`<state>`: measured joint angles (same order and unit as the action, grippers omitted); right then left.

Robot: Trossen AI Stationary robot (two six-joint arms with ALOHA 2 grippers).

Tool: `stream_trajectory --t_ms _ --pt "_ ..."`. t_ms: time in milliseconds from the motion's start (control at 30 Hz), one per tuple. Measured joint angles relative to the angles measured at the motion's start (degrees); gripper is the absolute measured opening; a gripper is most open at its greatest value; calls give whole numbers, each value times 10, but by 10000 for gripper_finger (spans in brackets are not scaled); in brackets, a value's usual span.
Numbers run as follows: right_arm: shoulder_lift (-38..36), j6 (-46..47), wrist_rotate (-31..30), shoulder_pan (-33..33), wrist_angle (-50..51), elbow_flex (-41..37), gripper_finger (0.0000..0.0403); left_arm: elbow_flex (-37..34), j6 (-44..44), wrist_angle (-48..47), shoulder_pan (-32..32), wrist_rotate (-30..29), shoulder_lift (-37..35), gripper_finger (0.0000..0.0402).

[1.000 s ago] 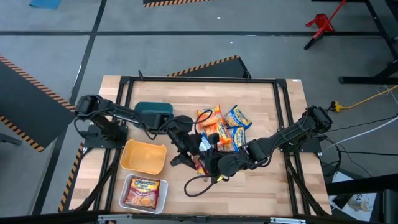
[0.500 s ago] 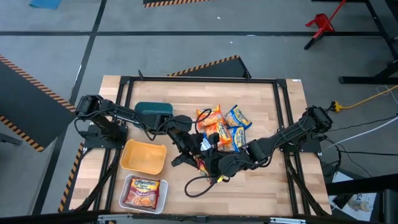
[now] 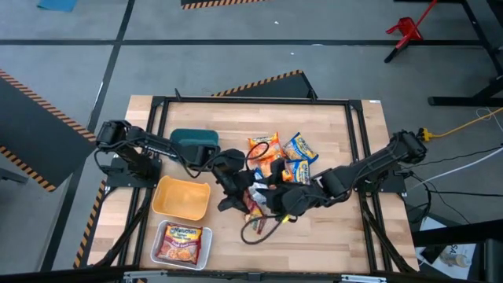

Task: Sort Maruchan noodles
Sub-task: Put the red noodle pack into the white bin

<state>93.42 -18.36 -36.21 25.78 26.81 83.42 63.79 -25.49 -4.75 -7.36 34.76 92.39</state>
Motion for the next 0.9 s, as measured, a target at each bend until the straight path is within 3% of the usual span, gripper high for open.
stream_trajectory --t_ms 167,300,533,767,900 --pt "-32 15 -3 3 45 1 152 0 -47 -73 1 23 0 145" --pt "-53 47 -7 4 79 0 153 -1 -139 -86 0 92 -1 145" --pt "-57 80 -6 4 123 -3 152 0 -267 -122 -61 193 -22 145" --pt "-56 81 -3 4 122 -26 152 0 -261 -306 -122 189 -64 145" --pt "-56 81 -3 4 114 -41 152 0 -204 -439 -155 133 -93 145"
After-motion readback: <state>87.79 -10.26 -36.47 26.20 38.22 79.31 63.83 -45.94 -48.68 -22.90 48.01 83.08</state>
